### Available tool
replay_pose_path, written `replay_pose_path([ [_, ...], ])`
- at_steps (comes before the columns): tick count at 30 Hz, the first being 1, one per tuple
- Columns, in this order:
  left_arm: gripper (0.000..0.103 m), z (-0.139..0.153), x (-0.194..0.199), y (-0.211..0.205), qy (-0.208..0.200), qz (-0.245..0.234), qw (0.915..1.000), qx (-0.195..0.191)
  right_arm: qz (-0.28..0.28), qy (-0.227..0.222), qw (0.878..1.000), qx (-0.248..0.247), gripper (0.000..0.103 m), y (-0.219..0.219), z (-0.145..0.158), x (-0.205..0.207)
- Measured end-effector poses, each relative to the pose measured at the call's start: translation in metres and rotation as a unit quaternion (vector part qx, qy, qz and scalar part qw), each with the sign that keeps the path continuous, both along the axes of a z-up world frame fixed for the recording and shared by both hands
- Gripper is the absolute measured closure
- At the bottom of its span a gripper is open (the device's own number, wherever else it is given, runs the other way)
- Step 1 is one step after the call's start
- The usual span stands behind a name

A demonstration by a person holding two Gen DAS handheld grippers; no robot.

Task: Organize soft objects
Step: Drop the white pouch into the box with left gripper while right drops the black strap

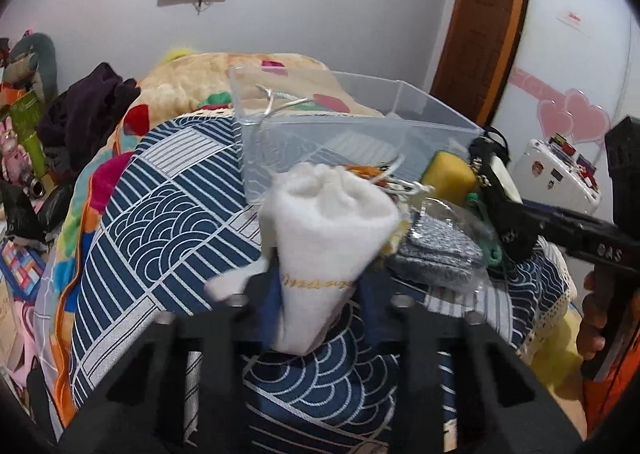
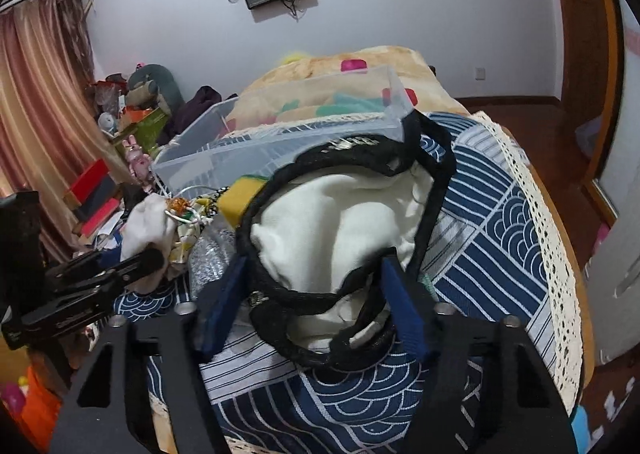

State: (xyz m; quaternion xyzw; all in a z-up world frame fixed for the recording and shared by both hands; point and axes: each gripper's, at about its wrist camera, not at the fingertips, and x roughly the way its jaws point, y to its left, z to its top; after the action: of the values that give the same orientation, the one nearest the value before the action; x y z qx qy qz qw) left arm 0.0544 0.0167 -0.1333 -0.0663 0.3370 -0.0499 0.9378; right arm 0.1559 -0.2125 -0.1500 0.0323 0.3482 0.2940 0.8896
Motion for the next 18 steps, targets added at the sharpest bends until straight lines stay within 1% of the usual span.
replay_pose_path([
  [1, 0.083, 0.001, -0.001, -0.001, -0.001, 0.000, 1.0000, 0.001, 0.001, -0.004, 1.000, -0.001, 0.056, 0.003, 0.002, 0.000],
  [3, 0.085, 0.002, -0.003, -0.002, -0.005, -0.001, 1.0000, 0.001, 0.008, -0.012, 1.000, 0.003, 0.074, 0.002, 0.006, -0.004],
  [5, 0.087, 0.005, -0.006, 0.000, -0.008, 0.000, 1.0000, -0.003, 0.015, -0.016, 1.000, 0.008, 0.080, 0.003, 0.008, -0.006],
  [8, 0.087, 0.014, -0.012, 0.004, -0.020, 0.002, 0.9997, -0.012, 0.011, -0.032, 0.999, -0.003, 0.083, 0.008, 0.012, -0.006],
  [10, 0.088, 0.023, -0.017, 0.006, -0.035, 0.004, 0.9993, -0.015, 0.012, -0.041, 0.999, -0.001, 0.083, 0.010, 0.016, -0.007],
  [18, 0.087, 0.055, -0.032, 0.018, -0.078, 0.018, 0.9966, -0.021, 0.006, -0.081, 0.996, 0.025, 0.084, 0.005, 0.039, -0.015],
])
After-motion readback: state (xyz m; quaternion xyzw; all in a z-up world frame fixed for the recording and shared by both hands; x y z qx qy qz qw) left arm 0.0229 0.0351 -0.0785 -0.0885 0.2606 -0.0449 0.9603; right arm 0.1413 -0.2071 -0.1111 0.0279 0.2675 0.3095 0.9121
